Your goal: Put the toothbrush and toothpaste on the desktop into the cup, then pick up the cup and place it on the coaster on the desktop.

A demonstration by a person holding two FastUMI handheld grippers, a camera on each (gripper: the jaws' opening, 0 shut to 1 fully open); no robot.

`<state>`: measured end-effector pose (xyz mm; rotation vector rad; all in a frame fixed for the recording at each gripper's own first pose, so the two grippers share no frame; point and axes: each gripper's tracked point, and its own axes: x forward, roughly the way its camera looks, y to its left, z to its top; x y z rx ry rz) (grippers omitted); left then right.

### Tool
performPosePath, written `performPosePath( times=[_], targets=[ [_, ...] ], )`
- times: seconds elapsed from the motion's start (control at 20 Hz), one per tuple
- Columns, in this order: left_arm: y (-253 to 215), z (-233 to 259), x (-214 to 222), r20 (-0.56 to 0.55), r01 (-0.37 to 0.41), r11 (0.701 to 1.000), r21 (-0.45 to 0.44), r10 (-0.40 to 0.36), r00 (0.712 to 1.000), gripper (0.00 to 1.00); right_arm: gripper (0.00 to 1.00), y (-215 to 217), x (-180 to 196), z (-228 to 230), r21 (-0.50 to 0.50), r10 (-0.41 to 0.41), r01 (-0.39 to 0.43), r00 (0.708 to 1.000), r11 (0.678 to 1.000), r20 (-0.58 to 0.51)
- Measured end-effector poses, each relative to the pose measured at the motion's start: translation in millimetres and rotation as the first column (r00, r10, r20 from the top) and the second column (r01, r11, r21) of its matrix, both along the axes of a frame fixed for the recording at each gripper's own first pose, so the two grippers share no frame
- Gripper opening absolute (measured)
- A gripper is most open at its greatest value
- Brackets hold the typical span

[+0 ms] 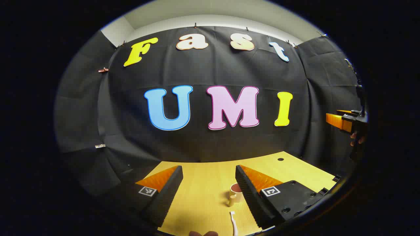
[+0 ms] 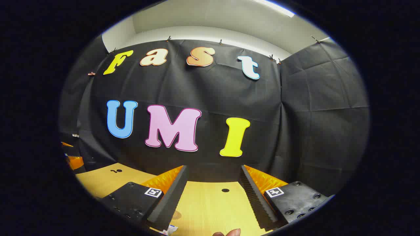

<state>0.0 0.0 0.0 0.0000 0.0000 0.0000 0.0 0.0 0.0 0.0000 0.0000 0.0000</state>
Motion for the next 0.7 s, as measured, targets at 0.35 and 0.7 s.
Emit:
performPosePath(
  times=[0.35, 0.7],
  targets=[
    [-12.7, 0.7, 12.4, -0.006, 0.014, 1.0, 0.006, -0.014, 1.0, 1.0, 0.97, 3.5, 9.0, -1.7, -0.003, 0.005, -0.005, 1.0, 1.0, -0.014],
    [-11.2, -2.8, 8.7, -0.015, -0.006, 1.0, 0.014, 0.006, 1.0, 1.0, 0.97, 7.3, 11.8, -9.5, -0.004, 0.02, -0.02, 0.999, 1.0, -0.031]
  ],
)
